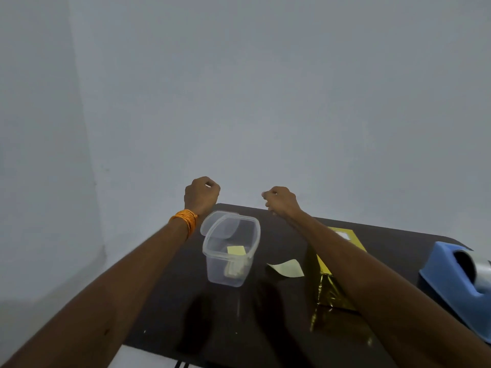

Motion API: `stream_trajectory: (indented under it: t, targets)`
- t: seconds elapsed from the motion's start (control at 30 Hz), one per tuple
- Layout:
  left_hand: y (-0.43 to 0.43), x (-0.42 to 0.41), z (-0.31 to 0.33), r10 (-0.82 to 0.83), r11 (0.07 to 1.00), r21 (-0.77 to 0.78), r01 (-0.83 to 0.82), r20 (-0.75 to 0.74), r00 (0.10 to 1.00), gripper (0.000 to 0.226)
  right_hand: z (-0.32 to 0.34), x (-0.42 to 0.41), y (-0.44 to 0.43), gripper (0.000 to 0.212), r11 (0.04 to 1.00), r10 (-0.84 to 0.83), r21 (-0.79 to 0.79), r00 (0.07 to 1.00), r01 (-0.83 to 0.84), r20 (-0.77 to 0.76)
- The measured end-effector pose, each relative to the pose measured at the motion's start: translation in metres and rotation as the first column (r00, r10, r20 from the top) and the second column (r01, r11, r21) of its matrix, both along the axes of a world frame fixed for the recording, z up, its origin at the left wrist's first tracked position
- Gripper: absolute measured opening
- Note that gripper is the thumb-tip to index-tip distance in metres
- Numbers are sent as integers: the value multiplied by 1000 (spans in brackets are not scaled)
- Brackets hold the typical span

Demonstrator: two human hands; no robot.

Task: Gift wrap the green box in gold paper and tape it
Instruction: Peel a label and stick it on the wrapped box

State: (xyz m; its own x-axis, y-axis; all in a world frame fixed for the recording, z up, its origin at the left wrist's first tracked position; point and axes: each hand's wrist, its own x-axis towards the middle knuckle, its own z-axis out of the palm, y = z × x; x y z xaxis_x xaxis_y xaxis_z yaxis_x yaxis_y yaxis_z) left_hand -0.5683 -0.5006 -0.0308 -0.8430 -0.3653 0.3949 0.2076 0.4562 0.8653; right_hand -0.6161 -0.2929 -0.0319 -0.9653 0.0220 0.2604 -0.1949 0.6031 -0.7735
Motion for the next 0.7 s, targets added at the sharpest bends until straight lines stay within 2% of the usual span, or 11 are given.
stream_trajectory:
  t: [0.13,0.27,0.47,0.57,0.7]
  targets:
    - [-18,-14,-18,6,998,58,-12,104,995,16,-7,-15,-5,45,972,125,-230,943,-54,307]
    - [-26,-35,-39,39,998,47,-50,197,980,16,-20,-37,-13,60,947,254,-304,834,-109,491]
    - [-40,-67,-67,58,998,-9,-59,350,935,21,-32,-78,-37,70,929,321,-346,742,-128,588]
    - [-46,-81,-82,63,998,-42,-51,400,914,27,-40,-93,-48,72,935,316,-332,724,-127,613]
    - [-48,-95,-97,88,994,-99,-52,412,907,24,-50,-102,-52,68,936,296,-337,737,-98,608]
